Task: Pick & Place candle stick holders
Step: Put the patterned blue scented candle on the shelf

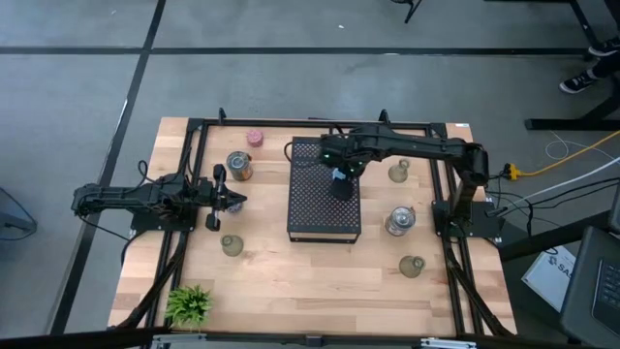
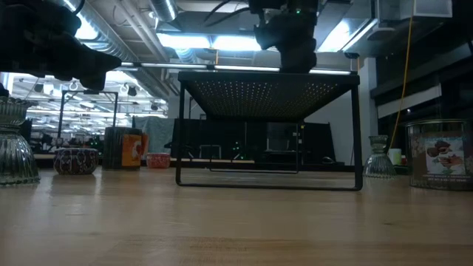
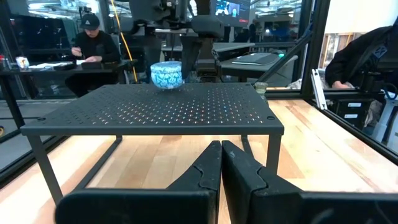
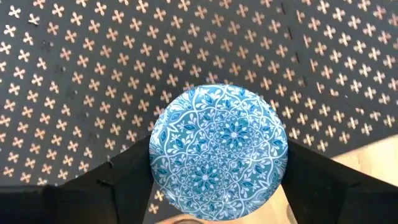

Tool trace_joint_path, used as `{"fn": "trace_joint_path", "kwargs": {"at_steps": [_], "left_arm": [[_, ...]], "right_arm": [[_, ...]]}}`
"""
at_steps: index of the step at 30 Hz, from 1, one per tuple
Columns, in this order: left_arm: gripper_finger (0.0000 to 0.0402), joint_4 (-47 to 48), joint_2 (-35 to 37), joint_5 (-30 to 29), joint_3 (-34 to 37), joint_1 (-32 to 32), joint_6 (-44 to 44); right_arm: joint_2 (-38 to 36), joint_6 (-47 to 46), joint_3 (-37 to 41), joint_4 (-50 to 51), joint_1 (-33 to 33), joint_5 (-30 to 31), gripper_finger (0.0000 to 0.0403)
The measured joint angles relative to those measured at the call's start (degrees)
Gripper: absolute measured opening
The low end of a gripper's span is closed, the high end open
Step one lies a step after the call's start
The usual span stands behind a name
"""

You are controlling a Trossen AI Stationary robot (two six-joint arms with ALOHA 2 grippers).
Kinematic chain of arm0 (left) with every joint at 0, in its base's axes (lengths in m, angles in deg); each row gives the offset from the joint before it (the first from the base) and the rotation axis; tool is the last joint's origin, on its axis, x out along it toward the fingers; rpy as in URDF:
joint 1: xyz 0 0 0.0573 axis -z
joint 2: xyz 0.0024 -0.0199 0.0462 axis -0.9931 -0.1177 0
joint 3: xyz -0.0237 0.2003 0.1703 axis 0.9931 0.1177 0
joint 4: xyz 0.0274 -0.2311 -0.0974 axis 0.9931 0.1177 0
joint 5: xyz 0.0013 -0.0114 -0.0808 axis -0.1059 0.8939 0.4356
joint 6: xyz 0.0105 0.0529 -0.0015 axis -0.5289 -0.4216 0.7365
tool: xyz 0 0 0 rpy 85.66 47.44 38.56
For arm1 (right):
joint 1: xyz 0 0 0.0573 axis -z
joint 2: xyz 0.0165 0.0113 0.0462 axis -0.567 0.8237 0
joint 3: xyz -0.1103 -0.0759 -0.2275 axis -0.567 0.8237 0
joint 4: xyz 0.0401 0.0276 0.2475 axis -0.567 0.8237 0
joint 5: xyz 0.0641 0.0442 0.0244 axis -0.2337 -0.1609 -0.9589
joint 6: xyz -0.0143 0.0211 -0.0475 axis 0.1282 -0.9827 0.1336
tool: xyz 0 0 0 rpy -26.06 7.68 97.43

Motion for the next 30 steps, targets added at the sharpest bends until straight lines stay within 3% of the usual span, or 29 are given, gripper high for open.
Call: {"fn": "trace_joint_path", "kwargs": {"at_steps": [30], "left_arm": [[0.0006, 0.0, 0.0, 0.01, 0.0, 0.0, 0.01]], "right_arm": [[-1.08, -0.64, 2.96, -2.1, 0.02, 0.73, 0.032]]}}
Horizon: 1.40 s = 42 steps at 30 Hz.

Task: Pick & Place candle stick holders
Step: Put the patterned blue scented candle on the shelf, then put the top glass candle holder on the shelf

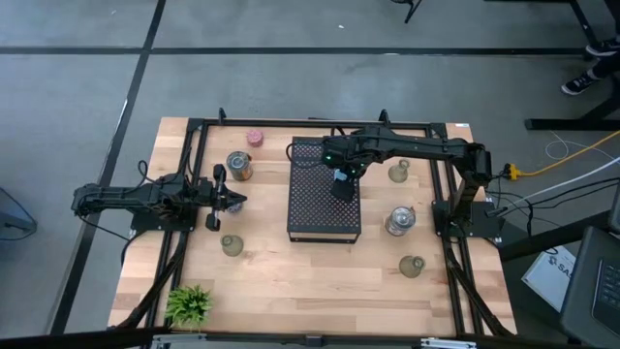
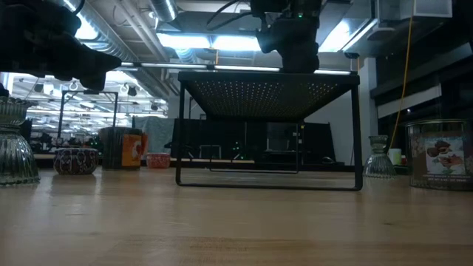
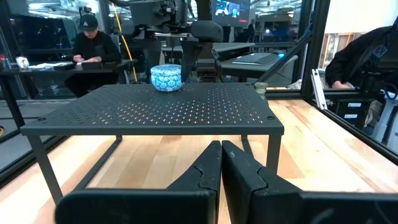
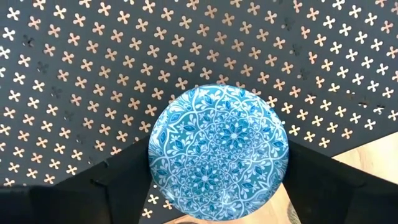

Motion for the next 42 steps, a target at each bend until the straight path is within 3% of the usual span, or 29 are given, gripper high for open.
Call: {"fn": "trace_joint_path", "kwargs": {"at_steps": [17, 26, 32, 42], "left_arm": [[0.0006, 0.0, 0.0, -0.01, -0.01, 0.0, -0.02], [0.0006, 0.0, 0.0, -0.01, 0.0, 0.0, -0.02], [0.0006, 0.0, -0.01, 0.0, -0.01, 0.01, 0.0], [0.0006, 0.0, -0.02, 0.0, -0.02, 0.01, -0.02]], "right_arm": [[0.0, -0.18, 0.0, 0.39, -0.04, -0.53, 0.0323], [0.0, -0.37, 0.0, 0.38, -0.04, 0.15, 0.0379], [-0.1, -0.39, 0.0, -0.07, -0.04, 0.28, 0.0389], [-7.4, 0.72, 0.02, -0.57, 0.03, 0.35, 0.0389]]}}
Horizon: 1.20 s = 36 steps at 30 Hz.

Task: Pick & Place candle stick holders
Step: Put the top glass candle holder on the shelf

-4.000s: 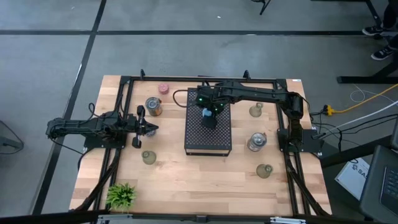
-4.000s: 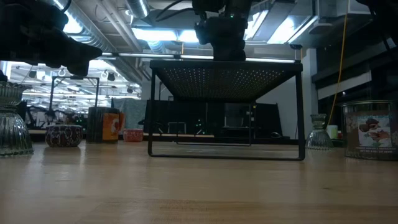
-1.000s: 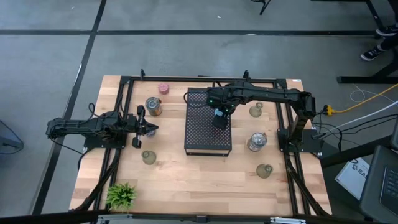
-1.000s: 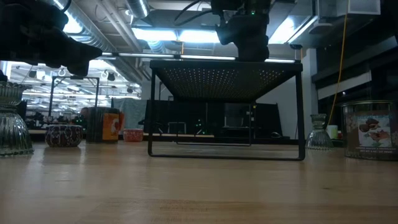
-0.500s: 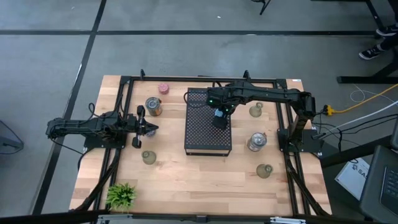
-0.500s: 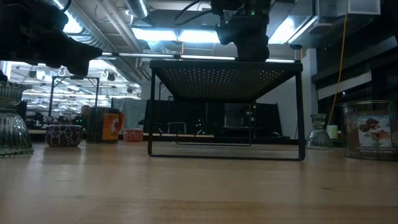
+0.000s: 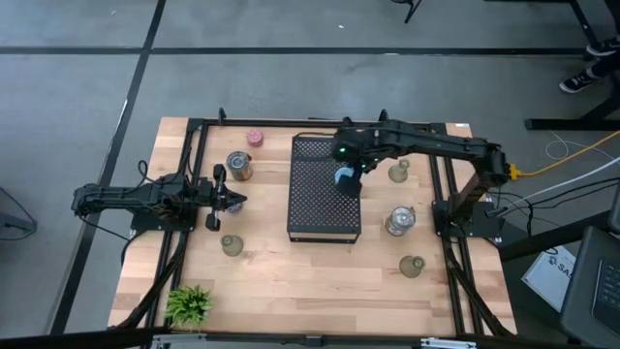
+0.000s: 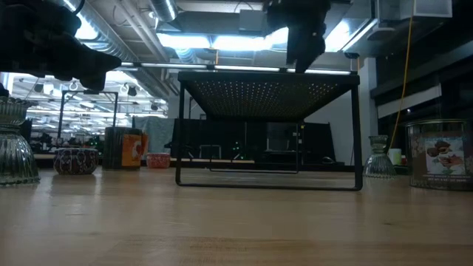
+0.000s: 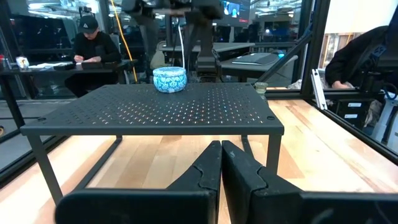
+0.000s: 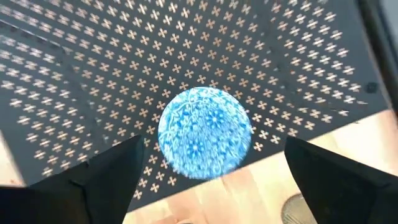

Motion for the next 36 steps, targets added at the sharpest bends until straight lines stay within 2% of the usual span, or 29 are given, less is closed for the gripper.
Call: {"fn": "trace_joint_path", "kwargs": {"at_steps": [3, 9, 20, 36], "left_arm": [[0.0006, 0.0, 0.01, 0.0, 0.0, 0.0, 0.02], [0.0006, 0.0, 0.0, -0.02, 0.0, -0.02, 0.0], [0.0006, 0.0, 0.0, 0.0, 0.02, -0.02, 0.0], [0.0006, 0.0, 0.0, 0.0, 0.02, 0.0, 0.0]], "right_arm": [[-3.2, -0.09, 0.99, -0.86, 0.51, 1.32, 0.0389], [-9.83, -0.25, 8.97, -2.41, 1.5, 4.33, 0.0389], [-18.5, -2.27, 20.8, -2.51, 5.42, 4.46, 0.0389], [-20.87, -6.37, 27.32, -1.14, 18.33, 4.29, 0.0389]]}}
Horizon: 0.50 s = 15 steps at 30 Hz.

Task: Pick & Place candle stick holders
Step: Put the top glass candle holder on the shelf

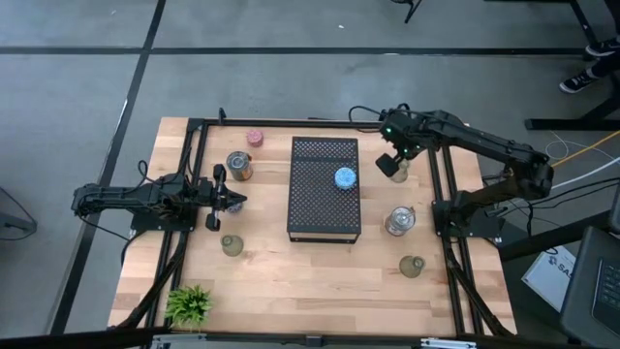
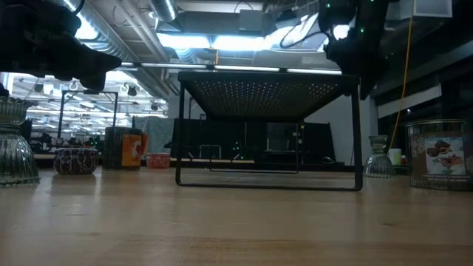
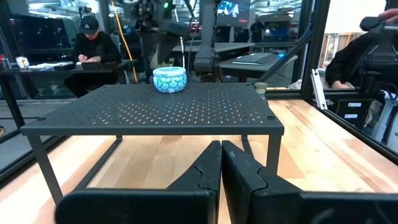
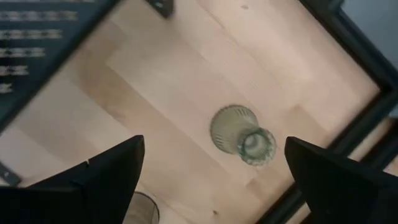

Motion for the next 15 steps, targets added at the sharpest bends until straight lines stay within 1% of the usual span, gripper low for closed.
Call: {"fn": "trace_joint_path", "kwargs": {"at_steps": [9, 15], "left_arm": [[0.0006, 0.0, 0.02, -0.01, 0.0, -0.02, 0.0], [0.0006, 0.0, 0.02, 0.0, 0.0, 0.0, 0.02]], "right_arm": [[0.0, -2.66, 3.27, 2.12, 5.1, -0.11, 0.0389], [0.0, -2.94, 7.38, 1.93, 9.42, -3.03, 0.0389]]}}
